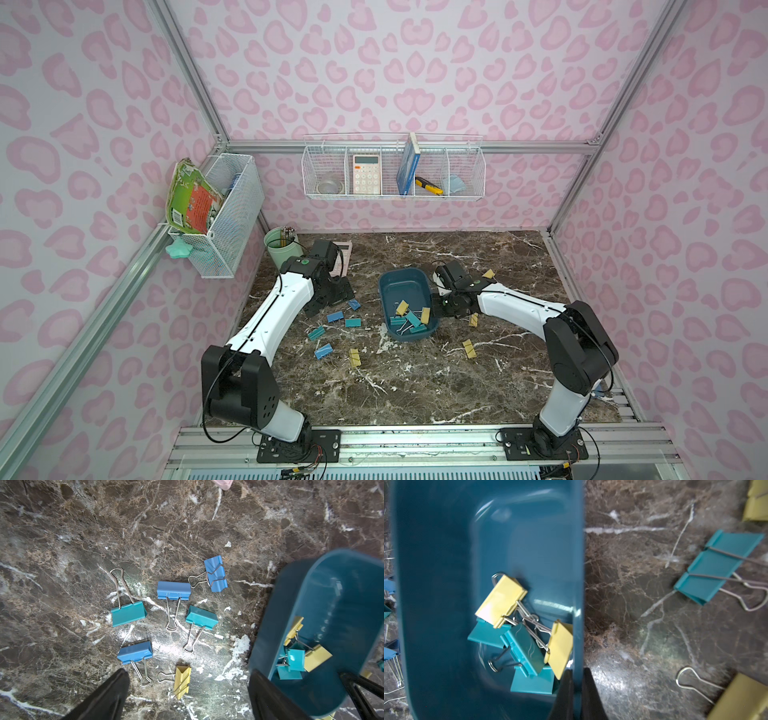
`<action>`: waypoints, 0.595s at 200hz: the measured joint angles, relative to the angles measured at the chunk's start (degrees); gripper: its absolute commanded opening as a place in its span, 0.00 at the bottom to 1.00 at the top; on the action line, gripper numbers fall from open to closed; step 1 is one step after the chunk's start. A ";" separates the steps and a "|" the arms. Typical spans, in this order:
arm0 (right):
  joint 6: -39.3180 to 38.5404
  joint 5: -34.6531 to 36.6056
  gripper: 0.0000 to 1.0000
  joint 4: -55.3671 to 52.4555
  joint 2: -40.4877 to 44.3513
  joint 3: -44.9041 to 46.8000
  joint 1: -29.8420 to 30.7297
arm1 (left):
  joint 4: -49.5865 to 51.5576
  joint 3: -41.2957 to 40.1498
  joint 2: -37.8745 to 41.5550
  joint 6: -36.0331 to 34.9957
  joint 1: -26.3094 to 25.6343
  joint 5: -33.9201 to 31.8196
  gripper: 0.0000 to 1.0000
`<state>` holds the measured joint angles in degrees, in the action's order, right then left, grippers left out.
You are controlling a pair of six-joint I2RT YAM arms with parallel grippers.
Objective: Take out the binder clips from the storage box
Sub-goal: Pick up the storage box at the center of the board.
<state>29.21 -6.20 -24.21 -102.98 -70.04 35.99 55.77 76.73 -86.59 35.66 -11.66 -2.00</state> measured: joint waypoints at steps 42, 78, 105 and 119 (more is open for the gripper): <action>-0.57 -1.09 0.00 -7.82 -1.60 -7.52 -1.27 | -0.79 -2.29 3.85 0.17 -0.46 2.82 0.95; -3.45 -6.21 0.00 -19.98 -3.17 -17.64 -6.45 | -3.02 -6.01 6.21 0.13 -0.57 5.03 0.96; -5.77 -9.16 0.00 -28.02 -2.75 -21.11 -8.87 | -4.94 -8.98 7.82 0.09 -0.61 6.14 0.96; -5.86 -11.58 0.00 -30.82 -1.77 -19.91 -9.97 | -6.03 -10.14 8.37 0.11 -0.61 6.91 0.97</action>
<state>23.35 -17.78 -55.02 -104.75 -89.95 26.02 49.74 66.59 -78.22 35.77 -12.27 4.91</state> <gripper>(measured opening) 0.086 0.966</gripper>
